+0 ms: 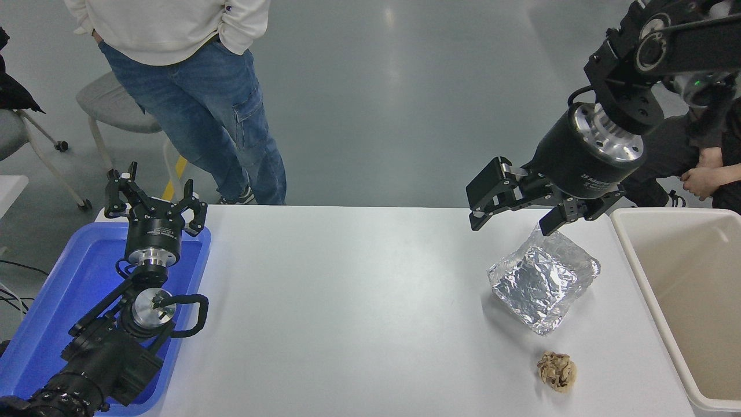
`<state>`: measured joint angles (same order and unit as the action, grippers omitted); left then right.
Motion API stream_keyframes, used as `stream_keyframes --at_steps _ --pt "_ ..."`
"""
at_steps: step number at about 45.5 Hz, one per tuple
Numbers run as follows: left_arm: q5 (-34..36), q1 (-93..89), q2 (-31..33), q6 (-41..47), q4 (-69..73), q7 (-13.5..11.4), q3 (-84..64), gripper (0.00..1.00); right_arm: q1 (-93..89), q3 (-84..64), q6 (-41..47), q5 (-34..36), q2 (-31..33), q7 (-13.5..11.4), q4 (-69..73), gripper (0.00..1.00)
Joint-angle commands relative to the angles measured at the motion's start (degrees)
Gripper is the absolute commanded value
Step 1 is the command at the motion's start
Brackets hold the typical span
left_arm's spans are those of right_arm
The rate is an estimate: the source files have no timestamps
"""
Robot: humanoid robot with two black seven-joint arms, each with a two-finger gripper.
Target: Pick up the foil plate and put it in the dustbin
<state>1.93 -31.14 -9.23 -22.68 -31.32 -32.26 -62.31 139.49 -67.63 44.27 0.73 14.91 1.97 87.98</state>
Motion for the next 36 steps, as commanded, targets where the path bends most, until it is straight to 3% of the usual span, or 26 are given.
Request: stream_keyframes --at_steps 1,24,36 --pt "-0.09 0.03 0.09 0.0 -0.05 -0.17 -0.35 0.99 -0.01 -0.22 -1.2 -1.61 0.82 -0.13 0.0 1.0" --pt "0.0 0.03 0.0 0.0 -0.05 -0.09 0.0 0.99 -5.63 -1.36 -9.63 -6.71 1.25 -0.13 -0.61 1.0" --pt "0.0 0.03 0.0 0.0 -0.05 -0.09 0.0 0.99 -15.81 -5.67 -16.22 -10.57 10.21 0.05 -5.53 1.0"
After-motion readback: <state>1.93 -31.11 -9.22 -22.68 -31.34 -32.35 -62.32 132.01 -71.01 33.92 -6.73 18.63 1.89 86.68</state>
